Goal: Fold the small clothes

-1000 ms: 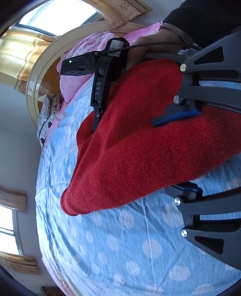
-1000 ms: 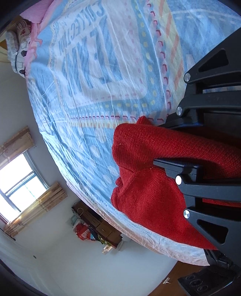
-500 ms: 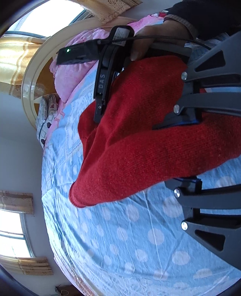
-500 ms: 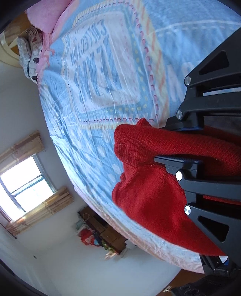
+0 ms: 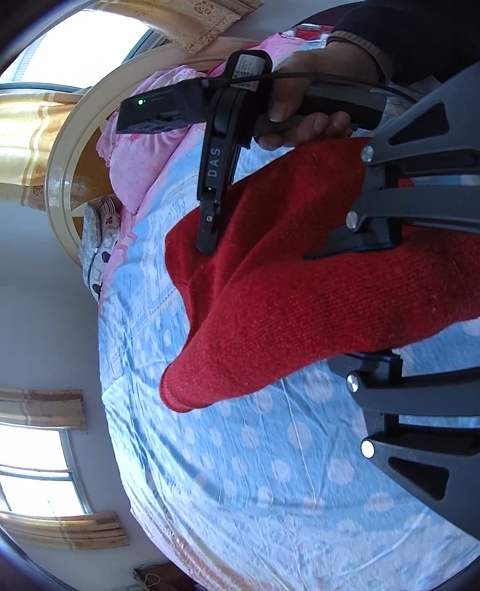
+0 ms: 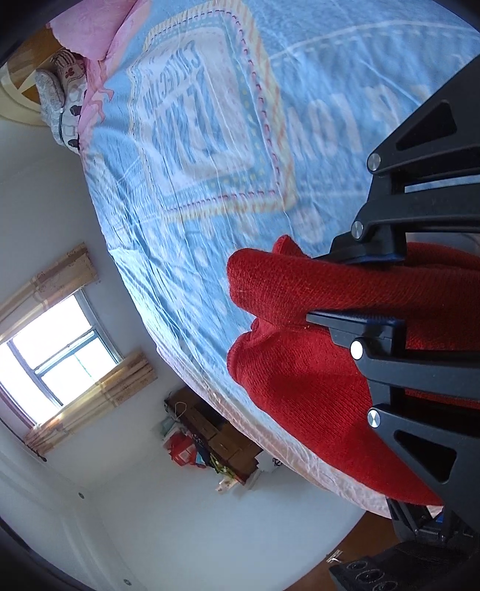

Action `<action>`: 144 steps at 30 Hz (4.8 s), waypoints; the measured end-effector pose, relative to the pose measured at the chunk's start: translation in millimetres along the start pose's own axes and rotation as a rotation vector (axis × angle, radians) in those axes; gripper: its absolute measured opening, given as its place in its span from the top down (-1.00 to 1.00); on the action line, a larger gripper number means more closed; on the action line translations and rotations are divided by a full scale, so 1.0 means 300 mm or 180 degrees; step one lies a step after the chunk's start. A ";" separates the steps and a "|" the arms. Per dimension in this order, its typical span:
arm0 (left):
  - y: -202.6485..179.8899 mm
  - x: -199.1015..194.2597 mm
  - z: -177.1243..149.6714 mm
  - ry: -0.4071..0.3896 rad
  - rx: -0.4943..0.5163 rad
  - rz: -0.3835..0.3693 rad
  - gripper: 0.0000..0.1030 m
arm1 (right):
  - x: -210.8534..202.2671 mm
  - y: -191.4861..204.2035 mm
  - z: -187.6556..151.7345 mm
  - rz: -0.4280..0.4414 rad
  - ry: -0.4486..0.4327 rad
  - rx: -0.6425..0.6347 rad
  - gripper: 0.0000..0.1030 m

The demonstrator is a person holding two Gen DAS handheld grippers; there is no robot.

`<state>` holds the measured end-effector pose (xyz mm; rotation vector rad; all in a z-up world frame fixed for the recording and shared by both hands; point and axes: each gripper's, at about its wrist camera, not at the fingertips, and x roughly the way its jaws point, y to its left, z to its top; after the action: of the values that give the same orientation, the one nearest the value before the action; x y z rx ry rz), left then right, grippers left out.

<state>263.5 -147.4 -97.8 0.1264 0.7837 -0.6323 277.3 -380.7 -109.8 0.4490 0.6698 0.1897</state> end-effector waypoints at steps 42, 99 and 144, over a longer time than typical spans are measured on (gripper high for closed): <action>0.278 -0.408 -0.190 -0.0457 -0.0308 0.0447 0.25 | 0.089 0.502 -0.114 0.0775 0.0234 -0.0277 0.70; 0.627 -0.524 -0.608 -0.0303 -0.1163 0.0789 0.24 | 0.563 1.069 -0.345 0.1033 0.1154 -0.0954 0.71; 0.733 -0.552 -0.615 -0.0265 -0.1521 0.1395 -0.90 | 0.300 1.109 -0.573 0.0686 0.1141 -0.1480 0.14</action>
<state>187.0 172.1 -141.0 -0.1632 0.7756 -0.0267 228.5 1.1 -126.1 0.0346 0.8979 0.6260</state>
